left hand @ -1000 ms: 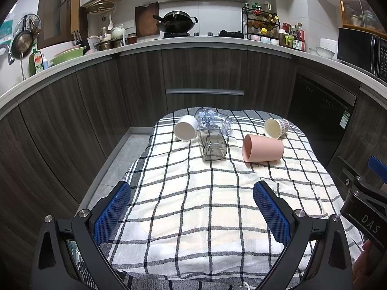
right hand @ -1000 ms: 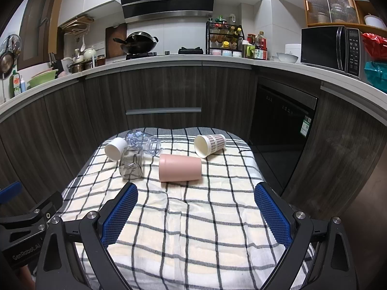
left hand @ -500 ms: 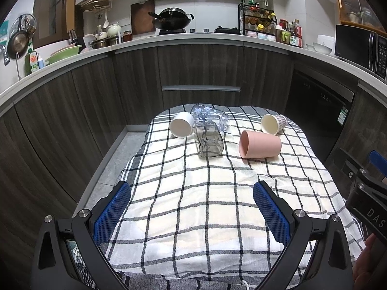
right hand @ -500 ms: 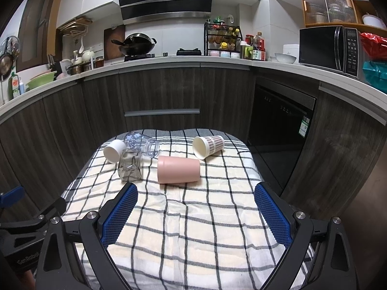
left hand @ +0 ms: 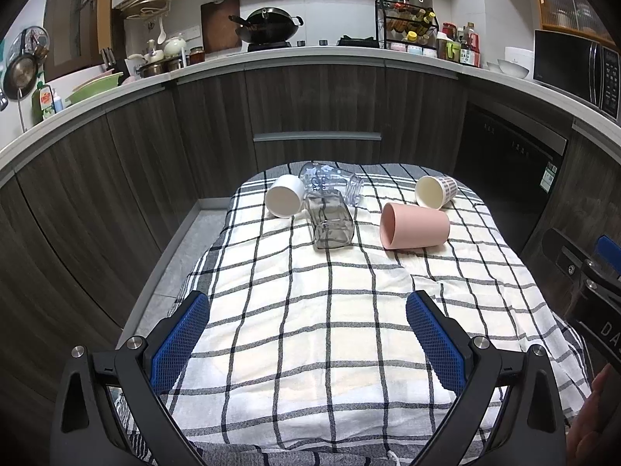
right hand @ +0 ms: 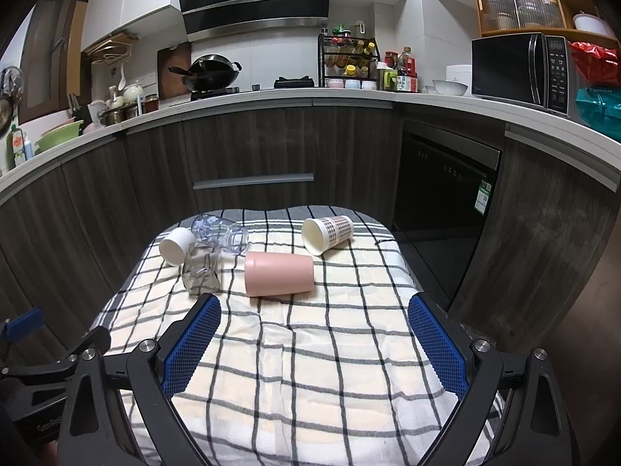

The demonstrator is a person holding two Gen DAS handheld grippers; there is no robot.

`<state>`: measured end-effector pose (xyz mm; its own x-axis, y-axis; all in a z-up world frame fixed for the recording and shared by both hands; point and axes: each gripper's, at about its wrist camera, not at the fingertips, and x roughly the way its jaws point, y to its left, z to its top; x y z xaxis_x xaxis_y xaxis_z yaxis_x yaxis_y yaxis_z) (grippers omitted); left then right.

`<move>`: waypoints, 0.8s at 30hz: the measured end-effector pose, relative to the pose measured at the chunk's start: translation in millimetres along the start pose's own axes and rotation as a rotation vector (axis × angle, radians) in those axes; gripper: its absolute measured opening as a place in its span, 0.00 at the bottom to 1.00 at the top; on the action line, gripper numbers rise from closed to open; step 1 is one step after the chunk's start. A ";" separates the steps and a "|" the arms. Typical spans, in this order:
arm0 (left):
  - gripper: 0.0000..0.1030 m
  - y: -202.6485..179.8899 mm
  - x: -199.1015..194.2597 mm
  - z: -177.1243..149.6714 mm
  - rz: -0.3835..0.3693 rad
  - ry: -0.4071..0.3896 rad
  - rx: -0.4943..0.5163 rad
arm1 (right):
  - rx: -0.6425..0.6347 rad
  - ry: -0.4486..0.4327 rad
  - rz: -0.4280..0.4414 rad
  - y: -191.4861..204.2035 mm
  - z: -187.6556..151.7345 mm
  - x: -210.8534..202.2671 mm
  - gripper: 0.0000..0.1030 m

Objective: Flip cup upside down
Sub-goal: 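Move the left gripper down to the pink cup and close around it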

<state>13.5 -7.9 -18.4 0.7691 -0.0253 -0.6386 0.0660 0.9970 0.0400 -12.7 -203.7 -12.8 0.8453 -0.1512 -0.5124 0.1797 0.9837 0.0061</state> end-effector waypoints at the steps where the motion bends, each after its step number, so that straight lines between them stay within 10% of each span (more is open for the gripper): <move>1: 1.00 -0.5 0.9 0.3 0.000 0.001 0.004 | 0.002 0.000 -0.001 -0.1 0.7 0.0 0.95; 11: 1.00 -11.6 24.3 13.8 0.005 0.032 0.114 | 0.053 -0.005 -0.032 -7.2 12.9 12.8 0.95; 24: 1.00 -74.9 75.2 57.0 -0.013 -0.012 0.530 | 0.147 0.062 -0.071 -18.3 27.3 64.8 0.95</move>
<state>102.7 -88.7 -25.6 0.7731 -0.0417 -0.6329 0.3857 0.8230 0.4170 52.5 -234.2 -22.7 0.7961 -0.2094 -0.5678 0.3136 0.9452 0.0910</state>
